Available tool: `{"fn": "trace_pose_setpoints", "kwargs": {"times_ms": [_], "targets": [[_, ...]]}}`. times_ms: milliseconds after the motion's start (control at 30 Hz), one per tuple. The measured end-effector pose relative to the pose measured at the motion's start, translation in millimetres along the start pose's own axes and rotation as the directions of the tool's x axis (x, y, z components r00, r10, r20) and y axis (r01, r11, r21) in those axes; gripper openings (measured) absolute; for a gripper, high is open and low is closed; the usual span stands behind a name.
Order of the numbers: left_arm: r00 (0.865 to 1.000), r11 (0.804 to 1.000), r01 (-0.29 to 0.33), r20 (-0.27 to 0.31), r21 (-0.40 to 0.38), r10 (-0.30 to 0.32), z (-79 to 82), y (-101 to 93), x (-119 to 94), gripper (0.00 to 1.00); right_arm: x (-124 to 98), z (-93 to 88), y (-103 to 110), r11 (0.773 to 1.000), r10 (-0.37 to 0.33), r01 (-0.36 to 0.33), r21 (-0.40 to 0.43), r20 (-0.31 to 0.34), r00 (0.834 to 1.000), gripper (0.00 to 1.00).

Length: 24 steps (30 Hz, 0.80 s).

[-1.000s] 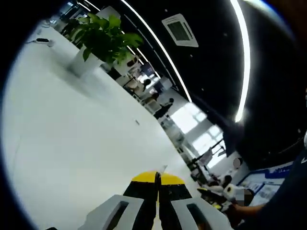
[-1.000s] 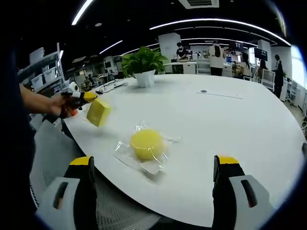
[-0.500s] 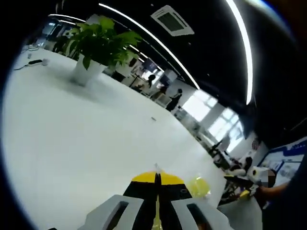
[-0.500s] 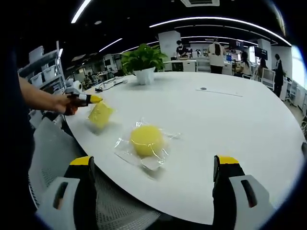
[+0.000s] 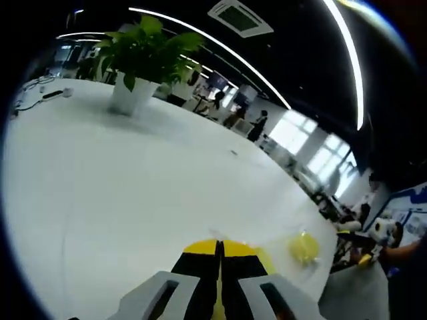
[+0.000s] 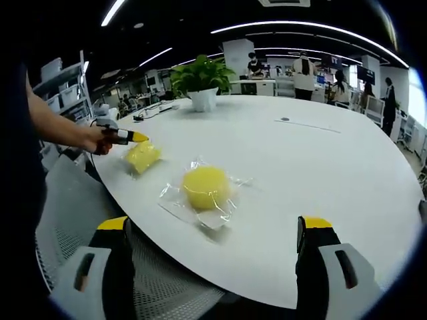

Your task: Compare the silicone blocks by pressing each to a similar depth, holding the contact briefly, and releasing to observe deformation and rebound differences across the visible hardness samples.

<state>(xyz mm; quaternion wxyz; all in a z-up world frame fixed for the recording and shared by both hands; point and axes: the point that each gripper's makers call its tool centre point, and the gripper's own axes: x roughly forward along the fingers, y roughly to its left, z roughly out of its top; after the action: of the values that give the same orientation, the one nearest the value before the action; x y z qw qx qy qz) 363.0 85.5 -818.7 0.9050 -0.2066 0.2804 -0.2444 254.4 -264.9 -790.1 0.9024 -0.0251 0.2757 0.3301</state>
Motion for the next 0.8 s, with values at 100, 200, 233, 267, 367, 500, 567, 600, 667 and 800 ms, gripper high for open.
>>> {"fn": "trace_pose_setpoints", "kwargs": {"times_ms": [100,200,233,267,367,500,567,600,667,800], "targets": [[1.000,1.000,-0.015,-0.018,0.007,0.015,-3.2,6.0,1.7,0.00,0.1,0.0,-1.0,1.000,-0.002,0.002,0.000,-0.001,1.000,0.96],[0.999,0.999,-0.030,-0.036,0.021,0.031,-8.2,14.1,2.7,0.00,0.0,-0.4,-2.5,1.000,-0.004,0.004,0.000,-0.005,1.000,0.96],[0.998,0.999,-0.036,-0.043,0.023,0.037,-9.7,15.9,2.7,0.00,-0.1,-0.6,-3.4,1.000,-0.005,0.005,0.000,-0.005,1.000,0.96],[0.998,0.999,-0.038,-0.047,0.028,0.039,-10.2,16.2,2.6,0.00,-0.2,-0.7,-4.1,1.000,-0.007,0.007,0.000,-0.005,1.000,0.96],[0.998,0.999,-0.042,-0.050,0.029,0.043,-11.7,18.3,3.1,0.00,-0.6,-1.6,-5.4,1.000,-0.010,0.010,0.005,-0.007,1.000,0.96],[0.997,0.998,-0.052,-0.048,0.027,0.054,-13.2,20.5,4.0,0.00,0.9,-3.6,-5.2,1.000,-0.006,0.006,0.011,-0.009,1.000,0.96],[0.997,0.998,-0.058,-0.050,0.030,0.059,-14.1,23.2,4.8,0.00,2.2,-3.7,-4.3,1.000,-0.005,0.005,0.008,-0.011,1.000,0.96],[0.997,0.998,-0.059,-0.051,0.032,0.060,-14.5,23.4,5.2,0.00,2.5,-3.2,-3.9,1.000,-0.005,0.005,0.009,-0.010,1.000,0.96],[0.996,0.997,-0.064,-0.053,0.034,0.066,-15.0,24.5,5.9,0.00,3.0,-3.2,-3.7,1.000,-0.005,0.005,0.009,-0.008,1.000,0.96],[0.995,0.996,-0.078,-0.053,0.035,0.080,-16.1,25.6,6.3,0.00,3.1,-2.7,-3.8,1.000,-0.004,0.005,0.012,-0.006,1.000,0.96]]}}
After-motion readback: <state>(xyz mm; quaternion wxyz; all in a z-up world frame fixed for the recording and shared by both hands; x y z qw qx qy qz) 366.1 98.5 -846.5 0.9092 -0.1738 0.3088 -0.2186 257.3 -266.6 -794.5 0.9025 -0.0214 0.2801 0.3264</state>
